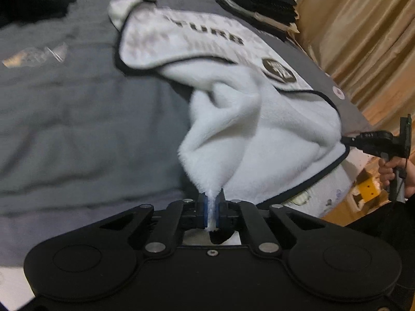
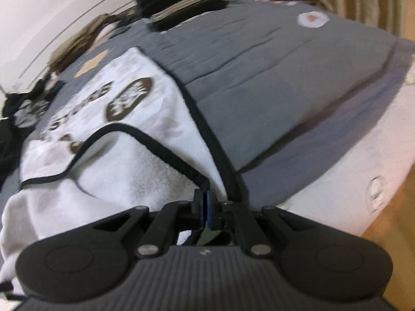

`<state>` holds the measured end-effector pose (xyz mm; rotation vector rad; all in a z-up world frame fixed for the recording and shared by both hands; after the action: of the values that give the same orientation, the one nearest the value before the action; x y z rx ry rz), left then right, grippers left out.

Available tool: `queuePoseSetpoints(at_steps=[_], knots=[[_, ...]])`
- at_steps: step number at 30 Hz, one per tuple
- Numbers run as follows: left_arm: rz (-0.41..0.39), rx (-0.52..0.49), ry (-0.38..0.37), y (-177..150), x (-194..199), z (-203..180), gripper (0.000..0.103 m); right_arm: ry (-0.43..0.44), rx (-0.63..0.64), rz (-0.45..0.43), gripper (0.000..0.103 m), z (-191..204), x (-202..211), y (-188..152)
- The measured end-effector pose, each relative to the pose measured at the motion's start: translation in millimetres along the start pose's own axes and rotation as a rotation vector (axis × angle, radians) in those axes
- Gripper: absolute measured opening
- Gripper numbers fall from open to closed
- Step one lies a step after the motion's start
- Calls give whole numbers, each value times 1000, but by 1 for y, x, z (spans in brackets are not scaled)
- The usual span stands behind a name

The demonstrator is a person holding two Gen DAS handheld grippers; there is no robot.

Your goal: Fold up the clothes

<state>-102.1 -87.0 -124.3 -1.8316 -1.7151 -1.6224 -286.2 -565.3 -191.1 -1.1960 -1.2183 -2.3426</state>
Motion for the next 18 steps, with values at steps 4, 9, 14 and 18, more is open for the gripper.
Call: queuePoseSetpoints(at_steps=[4, 9, 14, 18], knots=[[-51, -34, 61, 22, 42, 16, 5, 82, 1, 21, 2, 30, 3, -14], [-89, -64, 154, 36, 92, 40, 3, 120, 47, 73, 2, 55, 11, -35], [14, -42, 238, 16, 95, 62, 0, 153, 95, 126, 3, 80, 18, -56], [4, -19, 204, 7, 85, 59, 2, 16, 194, 138, 4, 83, 16, -60]])
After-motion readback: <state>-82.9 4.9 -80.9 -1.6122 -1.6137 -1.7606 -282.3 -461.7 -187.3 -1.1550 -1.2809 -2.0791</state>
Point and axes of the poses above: each gripper's, at about its wrist camera, not at the fingertips, and x roughly against the way its jaws point, z to its left, y to its top, the point moved 6 cm from there along -x, roughly the way its jaws point, and after that the axes turned 6 degrees about x, right-handed, at the moved point
